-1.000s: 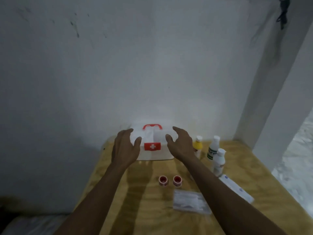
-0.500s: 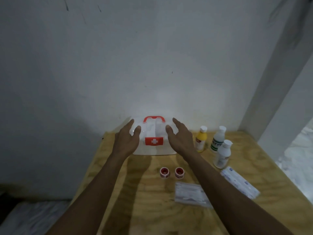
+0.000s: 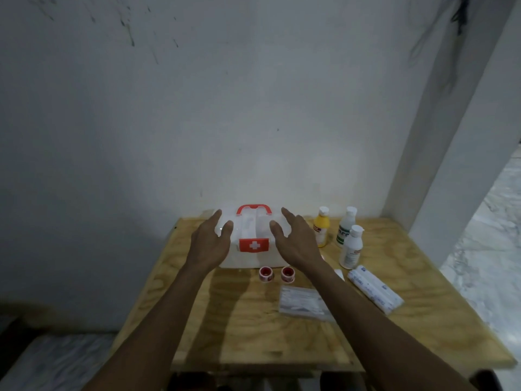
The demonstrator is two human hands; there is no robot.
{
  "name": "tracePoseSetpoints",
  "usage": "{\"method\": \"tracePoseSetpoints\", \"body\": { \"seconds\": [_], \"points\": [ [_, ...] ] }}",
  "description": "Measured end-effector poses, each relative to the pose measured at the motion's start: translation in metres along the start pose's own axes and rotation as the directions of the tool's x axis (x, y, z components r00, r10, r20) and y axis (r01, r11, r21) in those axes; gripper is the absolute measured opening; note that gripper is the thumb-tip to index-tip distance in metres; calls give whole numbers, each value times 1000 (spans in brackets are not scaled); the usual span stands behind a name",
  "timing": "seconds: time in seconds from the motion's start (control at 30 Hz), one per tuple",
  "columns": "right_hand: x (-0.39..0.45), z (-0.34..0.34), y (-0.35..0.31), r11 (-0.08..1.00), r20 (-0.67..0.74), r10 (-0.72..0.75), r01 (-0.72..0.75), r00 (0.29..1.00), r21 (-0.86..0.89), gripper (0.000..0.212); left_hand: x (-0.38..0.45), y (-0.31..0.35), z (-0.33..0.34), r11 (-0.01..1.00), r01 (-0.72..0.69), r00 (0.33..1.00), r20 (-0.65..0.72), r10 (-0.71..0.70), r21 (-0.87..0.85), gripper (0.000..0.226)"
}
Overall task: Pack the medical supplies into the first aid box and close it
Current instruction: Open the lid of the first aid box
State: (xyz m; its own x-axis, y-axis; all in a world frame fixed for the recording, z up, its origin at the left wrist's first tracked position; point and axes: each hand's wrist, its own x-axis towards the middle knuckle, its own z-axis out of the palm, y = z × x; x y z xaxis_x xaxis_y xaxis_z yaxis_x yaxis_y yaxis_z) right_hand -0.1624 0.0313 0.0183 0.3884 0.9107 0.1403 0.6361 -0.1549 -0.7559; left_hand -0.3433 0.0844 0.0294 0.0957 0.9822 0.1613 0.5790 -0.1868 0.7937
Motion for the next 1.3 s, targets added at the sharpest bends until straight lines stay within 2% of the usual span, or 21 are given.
{"method": "tracePoseSetpoints", "body": {
  "seconds": [0.1,0.2,0.27,0.37,0.43,0.5,0.53,0.6,0.73,0.97,1.07,1.23,1.3],
  "points": [
    [-6,0,-1,1000,-18,1,-1,1000,-14,63,1,2,1,999,-8,1000,-9,8,33,54],
    [-18,4,-10,1000,-154,0,4,988,21,62,7,1,1,998,-19,1000,3,19,56,54],
    [-31,12,-22,990,-281,52,-13,958,138,62,14,2,0,996,-35,999,25,33,87,55],
    [-49,25,-42,881,-369,300,-107,879,461,68,24,5,-1,985,-69,996,65,59,159,56],
    [-53,30,-56,695,-265,520,-222,812,683,75,32,6,-2,972,-86,992,109,63,218,58],
    [-52,37,-66,471,-73,663,-341,745,814,77,40,7,-2,960,-104,983,173,60,261,61],
    [-51,42,-69,395,6,692,-386,722,834,75,42,7,-2,954,-109,977,206,51,281,62],
    [-48,54,-71,333,79,718,-442,691,833,67,44,7,-1,946,-109,968,249,31,306,62],
    [-42,63,-70,309,114,742,-488,660,816,48,42,6,2,950,-93,973,231,22,298,62],
    [-42,66,-65,234,154,745,-471,649,851,46,42,4,3,955,-80,975,221,16,286,61],
    [-43,66,-63,217,151,738,-444,657,870,35,43,4,4,957,-78,977,215,17,279,61],
    [-47,65,-59,264,82,714,-375,696,889,26,41,5,4,965,-69,978,209,15,252,61],
    [-49,63,-57,280,30,690,-305,723,910,35,40,4,4,970,-71,976,217,20,233,62]
  ]
}}
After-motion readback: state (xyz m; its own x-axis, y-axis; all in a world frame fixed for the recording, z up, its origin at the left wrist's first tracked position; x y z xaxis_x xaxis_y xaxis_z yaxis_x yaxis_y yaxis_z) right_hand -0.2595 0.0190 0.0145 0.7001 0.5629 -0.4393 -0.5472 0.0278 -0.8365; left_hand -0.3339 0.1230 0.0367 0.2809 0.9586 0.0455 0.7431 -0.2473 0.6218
